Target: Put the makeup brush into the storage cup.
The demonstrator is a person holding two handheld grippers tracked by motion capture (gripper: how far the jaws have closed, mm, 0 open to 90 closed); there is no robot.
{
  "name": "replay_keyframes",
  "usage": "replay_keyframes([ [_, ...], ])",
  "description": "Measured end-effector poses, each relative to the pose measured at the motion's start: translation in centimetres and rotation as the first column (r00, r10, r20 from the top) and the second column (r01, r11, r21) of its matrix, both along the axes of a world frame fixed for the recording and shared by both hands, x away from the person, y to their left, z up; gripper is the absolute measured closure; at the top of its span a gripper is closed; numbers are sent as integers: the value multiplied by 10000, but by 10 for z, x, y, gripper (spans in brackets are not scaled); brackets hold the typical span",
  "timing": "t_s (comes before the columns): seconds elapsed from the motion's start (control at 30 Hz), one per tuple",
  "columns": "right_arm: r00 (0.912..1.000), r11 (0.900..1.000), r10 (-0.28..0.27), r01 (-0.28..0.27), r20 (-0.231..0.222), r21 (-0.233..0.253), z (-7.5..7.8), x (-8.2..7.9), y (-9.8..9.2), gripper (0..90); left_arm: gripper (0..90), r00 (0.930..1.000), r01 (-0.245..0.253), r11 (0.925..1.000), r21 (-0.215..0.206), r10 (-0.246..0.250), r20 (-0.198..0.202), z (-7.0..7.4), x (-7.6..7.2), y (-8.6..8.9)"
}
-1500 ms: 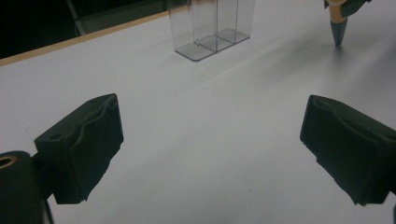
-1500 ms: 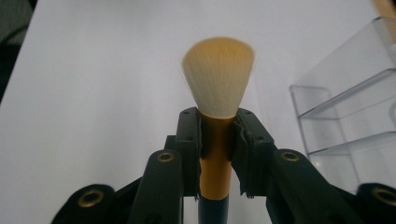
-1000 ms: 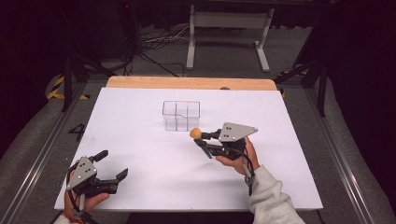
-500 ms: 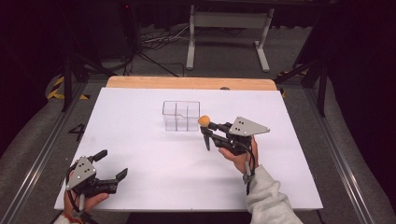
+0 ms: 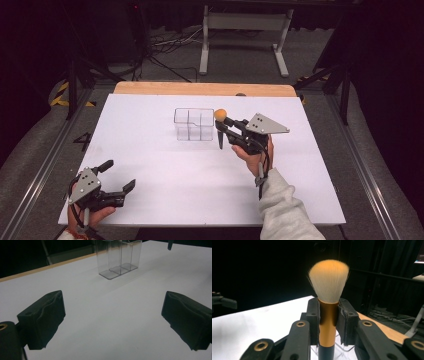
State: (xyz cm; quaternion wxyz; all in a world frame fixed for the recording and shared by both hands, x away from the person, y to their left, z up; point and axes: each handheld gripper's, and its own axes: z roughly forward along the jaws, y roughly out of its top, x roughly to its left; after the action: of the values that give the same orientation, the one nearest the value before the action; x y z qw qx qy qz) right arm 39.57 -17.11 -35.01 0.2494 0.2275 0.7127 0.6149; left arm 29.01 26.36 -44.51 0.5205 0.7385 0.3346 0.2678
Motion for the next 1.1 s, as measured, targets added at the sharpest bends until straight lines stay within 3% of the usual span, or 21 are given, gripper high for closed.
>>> replay_keyframes([
  [0.3, 9998, 9993, -147, 143, 122, 333, 12, 11, 3, 737, 50, 9999, 6, 9999, -119, -4, 119, 1, -1, 0],
  [1.1, 9959, 9963, -836, 828, 337, 245, 34, 38, 16, 737, 23, 9992, 365, 9992, -131, -364, 138, 0, -1, 1],
])
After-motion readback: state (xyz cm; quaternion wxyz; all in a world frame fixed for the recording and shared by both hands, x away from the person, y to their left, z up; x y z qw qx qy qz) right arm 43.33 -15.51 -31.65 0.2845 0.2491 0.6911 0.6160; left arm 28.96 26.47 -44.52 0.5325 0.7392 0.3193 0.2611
